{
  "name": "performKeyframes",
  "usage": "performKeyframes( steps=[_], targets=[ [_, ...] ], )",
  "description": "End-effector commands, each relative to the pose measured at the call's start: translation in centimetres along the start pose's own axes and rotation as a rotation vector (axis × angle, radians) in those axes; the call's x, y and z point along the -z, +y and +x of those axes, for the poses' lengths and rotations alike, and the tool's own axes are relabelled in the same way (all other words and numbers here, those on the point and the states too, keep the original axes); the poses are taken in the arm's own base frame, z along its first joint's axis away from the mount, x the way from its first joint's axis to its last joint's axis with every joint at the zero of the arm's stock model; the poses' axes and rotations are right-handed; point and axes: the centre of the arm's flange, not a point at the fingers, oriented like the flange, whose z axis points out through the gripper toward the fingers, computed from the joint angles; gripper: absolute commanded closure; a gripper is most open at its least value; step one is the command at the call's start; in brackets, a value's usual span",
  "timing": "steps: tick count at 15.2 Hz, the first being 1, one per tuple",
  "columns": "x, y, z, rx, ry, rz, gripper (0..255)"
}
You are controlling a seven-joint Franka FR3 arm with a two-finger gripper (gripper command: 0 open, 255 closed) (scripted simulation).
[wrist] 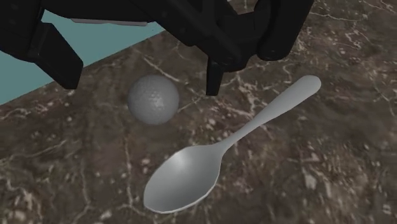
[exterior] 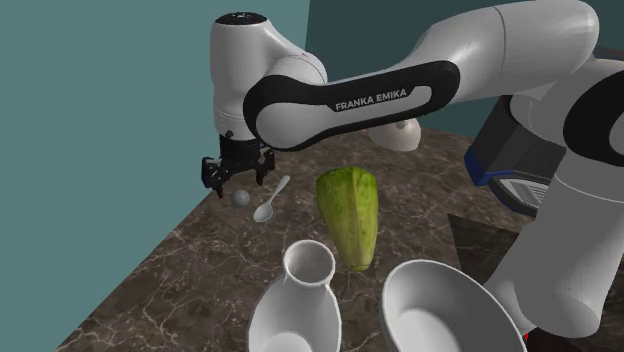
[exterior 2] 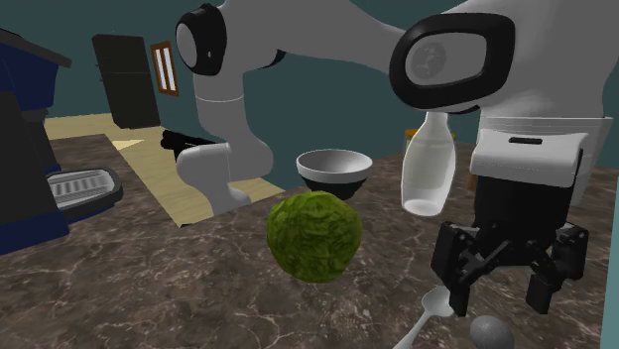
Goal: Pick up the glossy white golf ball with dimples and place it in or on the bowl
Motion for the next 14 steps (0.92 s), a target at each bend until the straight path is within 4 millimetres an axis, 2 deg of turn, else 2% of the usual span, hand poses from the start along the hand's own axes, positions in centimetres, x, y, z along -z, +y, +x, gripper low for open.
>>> performKeyframes(
  steps=[1, 7, 14],
  targets=[
    [-0.5, 0.3, -0.5, 0.009, 0.012, 0.007, 0],
    [-3.5, 0.2, -0.5, 0.009, 0.012, 0.007, 0],
    [-3.5, 0.2, -0.5, 0.009, 0.012, 0.007, 0]
  ],
)
